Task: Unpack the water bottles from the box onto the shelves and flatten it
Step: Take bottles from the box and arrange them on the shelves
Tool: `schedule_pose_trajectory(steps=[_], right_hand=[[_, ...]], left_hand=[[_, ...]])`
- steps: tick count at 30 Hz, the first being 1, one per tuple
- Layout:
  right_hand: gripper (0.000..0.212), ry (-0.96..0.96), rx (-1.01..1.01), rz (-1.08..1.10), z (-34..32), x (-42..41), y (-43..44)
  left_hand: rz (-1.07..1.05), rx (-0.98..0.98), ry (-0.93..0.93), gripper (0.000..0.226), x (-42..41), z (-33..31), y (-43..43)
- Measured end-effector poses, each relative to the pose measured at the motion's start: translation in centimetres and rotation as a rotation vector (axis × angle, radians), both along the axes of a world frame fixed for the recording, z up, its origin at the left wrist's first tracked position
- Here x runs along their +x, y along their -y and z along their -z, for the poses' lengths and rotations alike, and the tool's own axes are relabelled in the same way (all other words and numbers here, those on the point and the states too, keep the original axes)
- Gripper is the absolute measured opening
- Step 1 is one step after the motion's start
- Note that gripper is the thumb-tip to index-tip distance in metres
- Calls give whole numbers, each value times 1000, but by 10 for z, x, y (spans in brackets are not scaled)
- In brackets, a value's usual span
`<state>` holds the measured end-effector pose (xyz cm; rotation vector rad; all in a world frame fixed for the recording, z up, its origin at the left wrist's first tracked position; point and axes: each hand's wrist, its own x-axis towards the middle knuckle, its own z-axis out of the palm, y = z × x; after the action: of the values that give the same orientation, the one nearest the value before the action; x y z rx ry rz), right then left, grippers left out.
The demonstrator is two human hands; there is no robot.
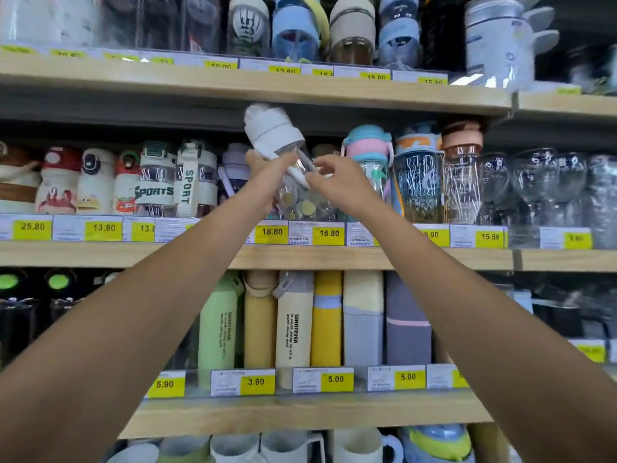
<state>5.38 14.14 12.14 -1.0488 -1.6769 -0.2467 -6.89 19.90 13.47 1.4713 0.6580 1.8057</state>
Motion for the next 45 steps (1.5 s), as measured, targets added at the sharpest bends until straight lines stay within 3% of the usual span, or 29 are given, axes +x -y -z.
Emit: schedule_pose_trajectory(steps=[4,11,24,29,33,35,42,45], right_hand=[[29,0,-57,50,8,2,-9],[22,-89,37,81,17,6,-18],[34,-181,-125,-4,17,-3,-19],[43,-150,-82,-1,26,-4,-20],[63,13,-102,78,33,-2,-20],[58,80,-64,166,34,-1,-19],[5,-77,23,127,36,-1,-19],[7,-111,56,119,38,2,-19]], left_hand=[[-41,43,-161,75,8,6,-4],[-13,44,-296,63,12,9,-5],[-5,-25,-468,58,-8,-1,-11],[-10,-22,-524,74,-9,9,-14],[20,-93,-371,45,-9,6,-12],[35,-108,-329,32,-9,6,-10],[-124,-93,-541,66,-11,9,-8],[-118,-54,-533,66,-13,10,-5]])
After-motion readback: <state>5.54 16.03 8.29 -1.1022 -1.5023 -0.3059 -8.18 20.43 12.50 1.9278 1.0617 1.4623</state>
